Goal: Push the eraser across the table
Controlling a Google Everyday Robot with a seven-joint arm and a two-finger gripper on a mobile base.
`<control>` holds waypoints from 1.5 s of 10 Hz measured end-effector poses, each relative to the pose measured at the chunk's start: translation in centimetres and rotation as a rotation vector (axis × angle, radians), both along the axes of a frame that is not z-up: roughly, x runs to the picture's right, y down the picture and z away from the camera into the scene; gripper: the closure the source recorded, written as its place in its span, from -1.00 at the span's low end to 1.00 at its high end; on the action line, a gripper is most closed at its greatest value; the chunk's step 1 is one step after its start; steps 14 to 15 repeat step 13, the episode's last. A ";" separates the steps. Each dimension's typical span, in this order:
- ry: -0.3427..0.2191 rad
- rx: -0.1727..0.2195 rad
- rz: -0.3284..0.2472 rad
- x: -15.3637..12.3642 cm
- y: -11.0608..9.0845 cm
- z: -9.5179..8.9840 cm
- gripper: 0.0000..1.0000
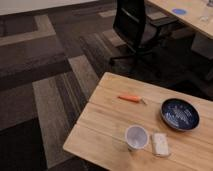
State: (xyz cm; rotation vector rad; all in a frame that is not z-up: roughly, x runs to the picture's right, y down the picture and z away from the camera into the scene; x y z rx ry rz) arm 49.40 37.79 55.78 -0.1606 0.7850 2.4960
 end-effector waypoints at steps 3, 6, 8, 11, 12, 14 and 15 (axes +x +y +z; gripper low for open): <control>-0.079 0.056 0.022 -1.6 0.8 3.5 -0.30; -0.103 0.113 0.024 -1.5 0.9 4.5 -0.30; -0.103 0.112 0.023 -0.8 2.0 4.2 -0.30; 0.008 0.075 0.038 2.6 4.1 0.3 -0.30; 0.027 0.071 0.044 3.0 4.2 -0.3 -0.30; 0.043 0.056 0.052 3.2 4.5 -0.7 -0.30; 0.043 0.056 0.052 3.2 4.5 -0.7 -0.30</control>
